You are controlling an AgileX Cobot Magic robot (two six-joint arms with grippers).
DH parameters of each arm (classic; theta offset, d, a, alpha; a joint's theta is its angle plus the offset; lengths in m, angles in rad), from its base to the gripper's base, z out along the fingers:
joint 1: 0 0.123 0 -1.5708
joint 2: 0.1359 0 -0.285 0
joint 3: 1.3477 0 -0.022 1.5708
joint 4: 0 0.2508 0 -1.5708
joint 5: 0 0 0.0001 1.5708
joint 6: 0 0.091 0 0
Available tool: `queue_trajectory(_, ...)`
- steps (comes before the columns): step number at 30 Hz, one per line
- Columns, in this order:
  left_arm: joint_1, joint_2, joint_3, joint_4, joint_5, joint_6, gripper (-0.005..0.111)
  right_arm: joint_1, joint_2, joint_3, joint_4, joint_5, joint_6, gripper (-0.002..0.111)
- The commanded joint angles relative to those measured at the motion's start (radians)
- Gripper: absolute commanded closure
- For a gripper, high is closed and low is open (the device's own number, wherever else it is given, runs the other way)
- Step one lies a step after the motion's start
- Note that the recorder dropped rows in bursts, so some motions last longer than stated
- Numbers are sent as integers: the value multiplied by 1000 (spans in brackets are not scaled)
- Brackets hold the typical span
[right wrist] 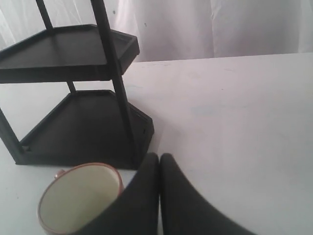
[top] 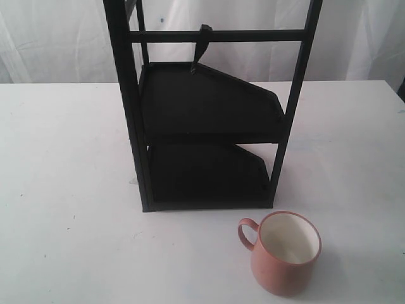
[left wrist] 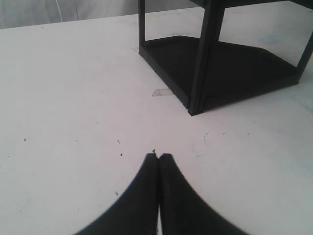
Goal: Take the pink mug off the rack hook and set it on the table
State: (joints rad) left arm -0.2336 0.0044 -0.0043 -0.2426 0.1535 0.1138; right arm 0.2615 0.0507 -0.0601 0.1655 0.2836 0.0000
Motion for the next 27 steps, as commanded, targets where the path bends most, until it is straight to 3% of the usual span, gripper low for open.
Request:
queue_trajectory(1, 2, -4, 4, -3, -3, -6, 107, -5, -14, 37, -25, 0, 0, 108)
queue_trajectory(27, 2, -4, 4, -3, -3, -6, 107, -5, -51, 60, -23, 51, 0, 108)
